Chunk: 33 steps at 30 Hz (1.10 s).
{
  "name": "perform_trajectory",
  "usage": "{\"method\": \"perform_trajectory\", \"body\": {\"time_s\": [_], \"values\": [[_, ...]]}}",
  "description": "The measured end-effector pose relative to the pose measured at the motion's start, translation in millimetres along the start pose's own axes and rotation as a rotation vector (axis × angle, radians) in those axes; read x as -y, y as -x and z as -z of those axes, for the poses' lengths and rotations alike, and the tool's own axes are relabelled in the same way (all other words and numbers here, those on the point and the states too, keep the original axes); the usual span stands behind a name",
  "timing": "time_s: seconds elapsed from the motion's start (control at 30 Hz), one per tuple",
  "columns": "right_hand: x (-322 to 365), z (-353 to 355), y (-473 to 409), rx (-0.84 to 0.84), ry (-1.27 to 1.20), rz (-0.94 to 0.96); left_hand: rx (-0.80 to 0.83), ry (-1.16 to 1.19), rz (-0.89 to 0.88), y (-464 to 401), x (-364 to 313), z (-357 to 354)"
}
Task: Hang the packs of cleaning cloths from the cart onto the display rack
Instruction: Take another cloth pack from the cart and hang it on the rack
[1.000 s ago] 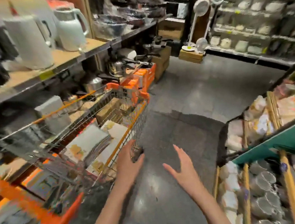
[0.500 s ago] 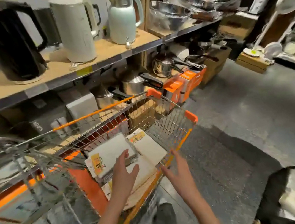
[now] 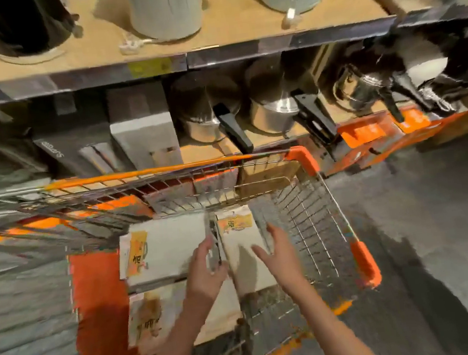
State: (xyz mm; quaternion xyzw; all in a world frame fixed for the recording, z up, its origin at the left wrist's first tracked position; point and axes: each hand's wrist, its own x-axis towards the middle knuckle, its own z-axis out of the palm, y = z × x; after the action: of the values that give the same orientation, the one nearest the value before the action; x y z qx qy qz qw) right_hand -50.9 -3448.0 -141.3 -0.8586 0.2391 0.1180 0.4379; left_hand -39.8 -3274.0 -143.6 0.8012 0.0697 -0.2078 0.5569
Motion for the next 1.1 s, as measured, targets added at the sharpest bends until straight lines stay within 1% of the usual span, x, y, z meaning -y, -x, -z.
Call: {"method": "perform_trajectory", "body": {"time_s": [0.13,0.23,0.33,0.47,0.53,0.67,0.87,0.97,1.1], "values": [[-32.4,-16.7,-61.7,0.069,-0.064,-0.104,-0.017,0.058,0.108,-40.8,28.1,-43.2],[-60.0,-40.2,-106.6,0.073,-0.145,-0.179,-0.007,0.079,0.128,-69.8,58.5,-76.6],[-94.0,-68.7,-141.5,0.085,-0.149,-0.196,0.000,0.104,0.186,-96.9,91.9,-103.9],[-123.9,-94.2,-174.2,0.085,-0.153,-0.235,-0.039,0.259,0.305,-132.9,132.8,-126.0],[-134.1,-99.4,-186.7,0.088,-0.164,-0.239,-0.055,0.269,0.304,-146.0,143.1,-134.9],[-147.3,-110.9,-204.1,0.111,-0.197,-0.278,-0.118,0.285,0.264,-169.7,151.5,-146.7],[-149.3,-127.4,-207.3,0.100,-0.217,-0.320,-0.147,0.343,0.326,-181.3,154.7,-146.4],[-144.9,-129.2,-205.3,0.091,-0.241,-0.294,-0.137,0.295,0.292,-178.9,155.3,-146.8],[-144.2,-121.8,-209.7,0.088,-0.261,-0.292,-0.093,0.291,0.327,-171.9,153.0,-146.1]]}}
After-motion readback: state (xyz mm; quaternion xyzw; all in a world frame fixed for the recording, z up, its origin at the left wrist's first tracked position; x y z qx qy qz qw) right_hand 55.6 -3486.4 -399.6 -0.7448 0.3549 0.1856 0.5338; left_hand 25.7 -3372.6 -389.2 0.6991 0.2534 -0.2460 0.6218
